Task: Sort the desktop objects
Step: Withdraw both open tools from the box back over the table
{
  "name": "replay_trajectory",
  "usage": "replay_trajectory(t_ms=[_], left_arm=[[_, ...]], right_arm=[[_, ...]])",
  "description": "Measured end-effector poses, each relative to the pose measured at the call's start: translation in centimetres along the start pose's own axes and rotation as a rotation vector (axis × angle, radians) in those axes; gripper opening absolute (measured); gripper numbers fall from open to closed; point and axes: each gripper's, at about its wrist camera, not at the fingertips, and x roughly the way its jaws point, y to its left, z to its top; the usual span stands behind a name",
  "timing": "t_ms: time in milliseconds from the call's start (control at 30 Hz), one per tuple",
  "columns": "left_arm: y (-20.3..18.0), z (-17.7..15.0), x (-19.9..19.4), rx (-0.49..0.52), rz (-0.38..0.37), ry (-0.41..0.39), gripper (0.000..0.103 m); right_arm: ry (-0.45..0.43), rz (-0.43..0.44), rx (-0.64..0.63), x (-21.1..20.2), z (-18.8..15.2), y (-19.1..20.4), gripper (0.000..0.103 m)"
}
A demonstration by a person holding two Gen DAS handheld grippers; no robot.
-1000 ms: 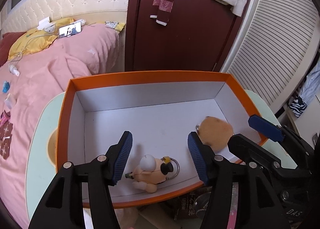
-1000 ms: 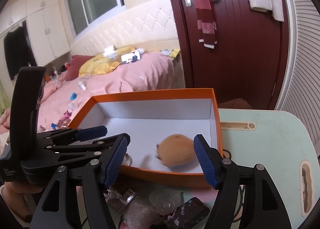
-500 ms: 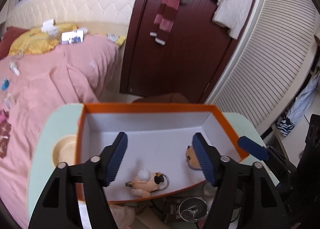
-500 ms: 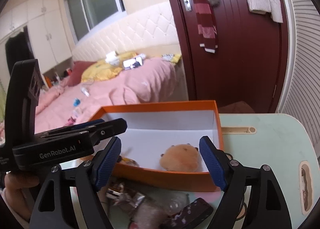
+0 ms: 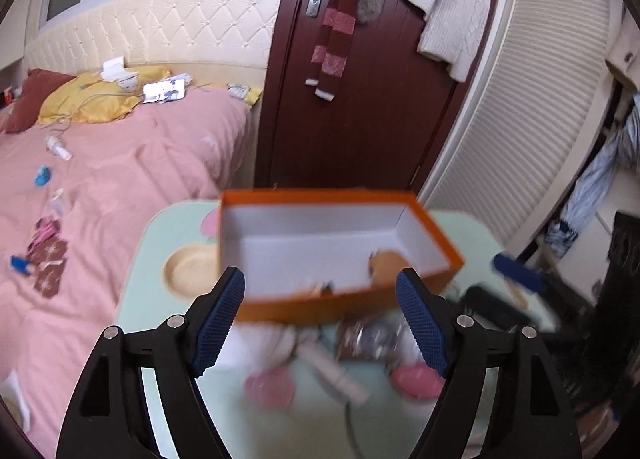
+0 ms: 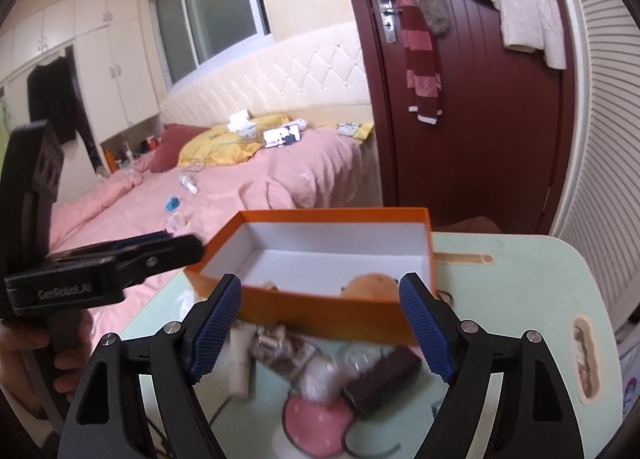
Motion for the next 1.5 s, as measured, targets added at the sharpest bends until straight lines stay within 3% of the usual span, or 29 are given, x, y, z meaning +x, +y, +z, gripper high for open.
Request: replay_trajectory(t_ms=[200, 333, 600, 667, 700, 733, 767, 1500], left_arm=[[0.7, -5.1, -0.6, 0.04, 0.073, 0.088, 0.078], [0.9, -7.6, 0.1, 0.048, 0.117, 0.143, 0.078], [1.4, -8.9, 2.8, 0.054, 0.196, 0.214, 0.08], [1.6, -9.2, 2.9, 0.046, 0.217, 0.199, 0.085], [1.7, -9.3, 3.0, 0.036, 0.227, 0.192, 0.094], [1.9, -9.5, 3.1, 0.023, 0.236, 0.187, 0.103], [2.1, -9.6, 3.1, 0.013, 0.243, 0.185, 0.103], [2.2, -9.7, 3.2, 0.024, 0.229, 0.171, 0.103]], right_arm=[[0.079, 0.015, 0.042, -1.6, -3.1, 0.0, 0.084], [0.189, -0.037, 0.032, -0.6, -4.4, 0.1, 0.084], [0.391, -0.136, 0.064, 2.4, -6.6, -1.2, 0.085], [0.392, -0.175, 0.02, 2.5, -6.9, -0.9, 0.085], [0.4, -0.193, -0.003, 2.7, -7.1, -0.6, 0.087], [0.406, -0.201, -0.026, 3.0, -7.2, -0.3, 0.095], [0.408, -0.2, -0.041, 3.2, -7.3, -0.1, 0.103], [0.405, -0.191, -0.067, 3.9, -7.7, 0.2, 0.103]])
